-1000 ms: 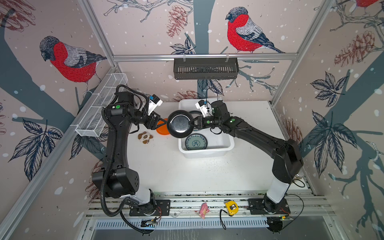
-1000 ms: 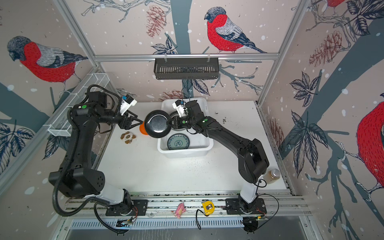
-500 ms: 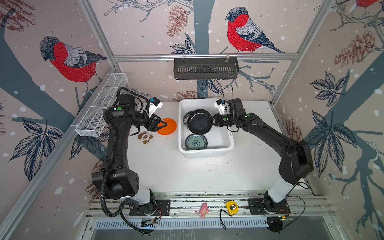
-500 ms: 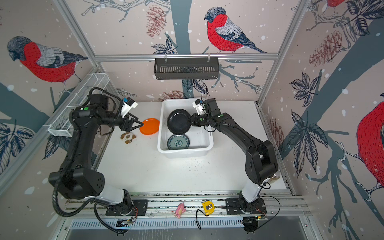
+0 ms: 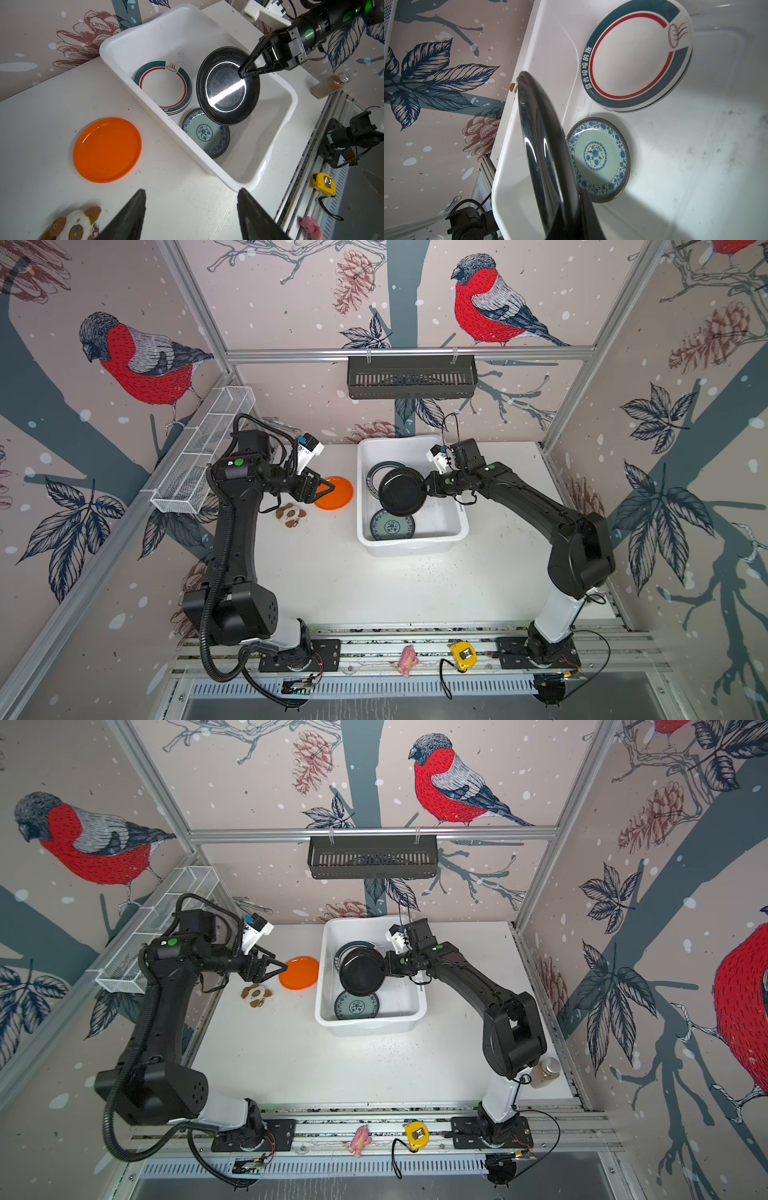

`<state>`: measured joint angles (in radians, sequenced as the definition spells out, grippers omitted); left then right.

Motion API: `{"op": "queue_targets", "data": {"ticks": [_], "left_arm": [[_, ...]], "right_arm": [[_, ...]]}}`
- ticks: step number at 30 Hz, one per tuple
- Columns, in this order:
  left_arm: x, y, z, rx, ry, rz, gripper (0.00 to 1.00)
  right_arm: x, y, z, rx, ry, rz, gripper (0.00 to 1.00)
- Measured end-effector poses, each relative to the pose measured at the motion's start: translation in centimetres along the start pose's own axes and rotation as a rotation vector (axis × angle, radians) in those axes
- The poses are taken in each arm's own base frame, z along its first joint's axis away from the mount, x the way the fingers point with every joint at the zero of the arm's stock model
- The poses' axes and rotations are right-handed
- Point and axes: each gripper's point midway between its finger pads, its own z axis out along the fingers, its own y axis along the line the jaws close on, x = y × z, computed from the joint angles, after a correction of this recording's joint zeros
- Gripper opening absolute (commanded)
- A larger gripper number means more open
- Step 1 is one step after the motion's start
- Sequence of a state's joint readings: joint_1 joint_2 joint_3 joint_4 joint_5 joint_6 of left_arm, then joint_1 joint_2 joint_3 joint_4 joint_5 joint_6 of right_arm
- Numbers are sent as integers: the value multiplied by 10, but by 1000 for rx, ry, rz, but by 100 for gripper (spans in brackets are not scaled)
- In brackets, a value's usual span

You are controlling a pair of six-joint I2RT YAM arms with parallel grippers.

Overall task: Place the plates into the plastic bin on the countertop
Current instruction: 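Carry the black plate into the bin with the right gripper while the left withdraws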

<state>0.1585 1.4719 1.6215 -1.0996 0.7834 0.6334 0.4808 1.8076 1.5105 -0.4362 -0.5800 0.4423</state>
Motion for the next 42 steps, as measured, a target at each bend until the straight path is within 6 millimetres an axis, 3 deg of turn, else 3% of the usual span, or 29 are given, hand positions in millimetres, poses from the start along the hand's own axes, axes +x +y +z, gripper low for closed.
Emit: {"op": "queue_targets", "data": {"ticks": [12,19,24,36,42], "left_arm": [[-36,34,-6,-145,-73,-27,74],[-44,55,-15,-265,-65,-30,76],[-51,72,-26,-378,-63,-30,78],[-27,76,-21,-434,-83,-118,77],[-20,79,-11,-425,-99,-122,77]], "right_arm": [[-21,-15,14,63,0,7,4],[-31,-35,20,139,-5,-30,4],[-38,-36,15,173,-18,-68,4],[-26,-33,-1,219,27,-39,5],[-9,-36,13,219,107,-9,5]]}}
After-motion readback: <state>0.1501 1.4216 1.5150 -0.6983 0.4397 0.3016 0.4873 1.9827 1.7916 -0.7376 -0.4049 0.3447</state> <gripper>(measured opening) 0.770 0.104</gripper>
